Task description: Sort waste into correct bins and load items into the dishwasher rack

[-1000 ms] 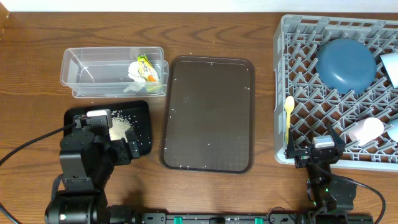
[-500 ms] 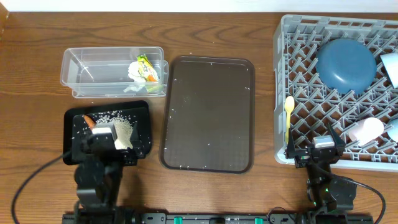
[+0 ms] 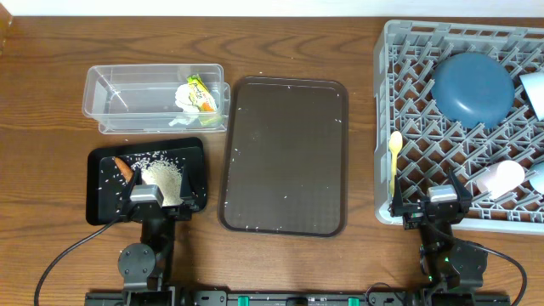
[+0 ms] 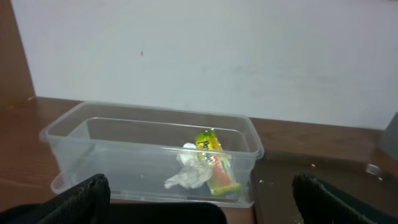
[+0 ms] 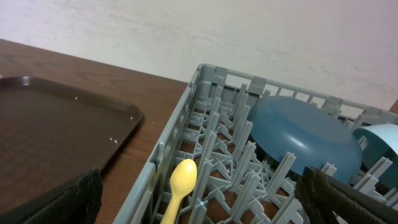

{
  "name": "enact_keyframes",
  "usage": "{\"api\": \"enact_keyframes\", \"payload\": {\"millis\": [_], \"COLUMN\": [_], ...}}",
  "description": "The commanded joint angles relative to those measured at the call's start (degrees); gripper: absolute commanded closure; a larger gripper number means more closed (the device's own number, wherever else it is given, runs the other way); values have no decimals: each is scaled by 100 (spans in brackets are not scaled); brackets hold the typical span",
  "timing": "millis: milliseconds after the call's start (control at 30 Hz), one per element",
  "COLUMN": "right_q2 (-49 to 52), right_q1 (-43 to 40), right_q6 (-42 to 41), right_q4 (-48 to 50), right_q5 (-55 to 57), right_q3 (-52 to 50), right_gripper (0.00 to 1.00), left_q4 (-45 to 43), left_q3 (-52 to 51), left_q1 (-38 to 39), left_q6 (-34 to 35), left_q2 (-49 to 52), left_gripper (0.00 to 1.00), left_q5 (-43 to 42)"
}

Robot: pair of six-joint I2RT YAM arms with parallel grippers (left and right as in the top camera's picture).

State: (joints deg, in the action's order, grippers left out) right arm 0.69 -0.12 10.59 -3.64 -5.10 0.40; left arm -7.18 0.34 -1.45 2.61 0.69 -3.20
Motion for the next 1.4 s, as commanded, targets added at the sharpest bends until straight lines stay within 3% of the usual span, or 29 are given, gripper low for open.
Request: {"api": "enact_keyframes", "payload": {"millis": [0, 200, 1367], "right_q2": [-31, -31, -31], "right_q1": [94, 94, 94], "right_q6": [39, 39, 39], "right_q4": [-24, -24, -24], "right_q5": [37, 37, 37], "right_q3": [-9, -9, -9], "right_gripper": [1, 1, 1], "left_q4": [245, 1119, 1095], "left_q3": [-11, -11, -11], "left_q1": [-24, -24, -24], "left_q6": [-153, -149, -151], "left_q2": [-59, -59, -46], "left_gripper": [4, 4, 4], "left_q5": [168, -66, -66]}}
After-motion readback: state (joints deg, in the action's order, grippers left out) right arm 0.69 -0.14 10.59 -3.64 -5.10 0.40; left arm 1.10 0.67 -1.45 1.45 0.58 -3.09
